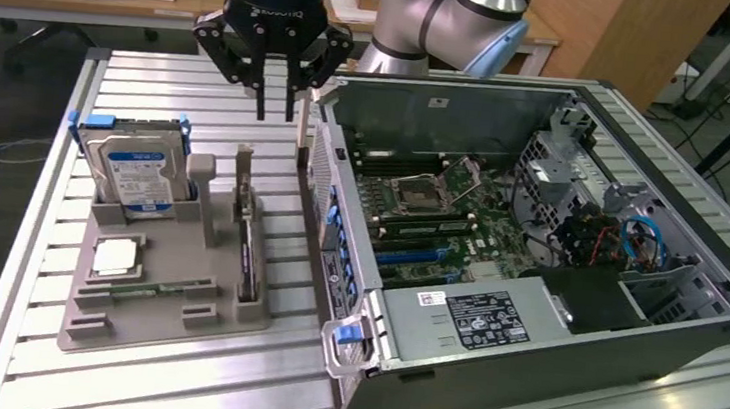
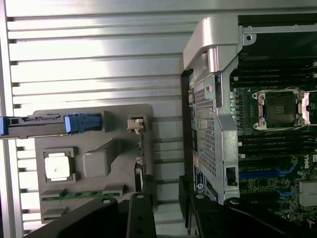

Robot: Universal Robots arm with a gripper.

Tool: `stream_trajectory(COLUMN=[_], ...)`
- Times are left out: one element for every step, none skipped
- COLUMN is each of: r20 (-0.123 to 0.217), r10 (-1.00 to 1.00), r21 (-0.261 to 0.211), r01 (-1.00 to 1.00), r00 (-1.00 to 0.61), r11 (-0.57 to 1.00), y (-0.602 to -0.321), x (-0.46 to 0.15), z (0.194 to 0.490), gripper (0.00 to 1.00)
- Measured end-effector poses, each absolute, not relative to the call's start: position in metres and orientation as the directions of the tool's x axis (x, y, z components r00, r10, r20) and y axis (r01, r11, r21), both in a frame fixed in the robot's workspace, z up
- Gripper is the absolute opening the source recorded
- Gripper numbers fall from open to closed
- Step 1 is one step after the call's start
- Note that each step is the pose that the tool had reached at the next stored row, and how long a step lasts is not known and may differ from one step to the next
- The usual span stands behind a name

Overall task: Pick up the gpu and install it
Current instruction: 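Pick up the gpu and move the gpu toward the slot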

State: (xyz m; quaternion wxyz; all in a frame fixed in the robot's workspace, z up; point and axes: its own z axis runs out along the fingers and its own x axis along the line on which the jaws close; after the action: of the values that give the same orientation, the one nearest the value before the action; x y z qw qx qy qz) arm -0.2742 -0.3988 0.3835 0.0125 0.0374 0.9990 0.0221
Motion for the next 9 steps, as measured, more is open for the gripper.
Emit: stream_trajectory(r20=[-0.023,-0.023,-0.023,-0.023,-0.023,-0.023,-0.023,-0.023,-0.023], r10=[0.075,0.075,0.075,0.075,0.075,0.075,0.075,0.075,0.075], r21=[0.045,0.045,0.045,0.045,0.045,0.045,0.045,0.045,0.045], r01=[0.074,0.074,0.074,0.074,0.074,0.074,0.074,0.074,0.074], r00=[-0.997,-0.997,-0.997,-0.997,-0.997,-0.997,-0.997,-0.997,-0.997], r11=[0.996,0.996,0.996,0.996,0.996,0.996,0.996,0.996,0.996], y=[-0.3988,-0.3988,-0.3989,-0.3989,-0.3989,-0.3989,-0.3988,-0.3988,-0.3989], x=[-0.2742,-0.2742,-0.2742,-0.2742,-0.2742,-0.2742,-0.2742,-0.2742,-0.2742], z=[0.3835,0.3835,0.3834,0.3835,0.3835,0.3835,0.3835,0.3835,0.3835], gripper=[0.35,0.41,0.41,0.41,0.41,0.41,0.41,0.41,0.41])
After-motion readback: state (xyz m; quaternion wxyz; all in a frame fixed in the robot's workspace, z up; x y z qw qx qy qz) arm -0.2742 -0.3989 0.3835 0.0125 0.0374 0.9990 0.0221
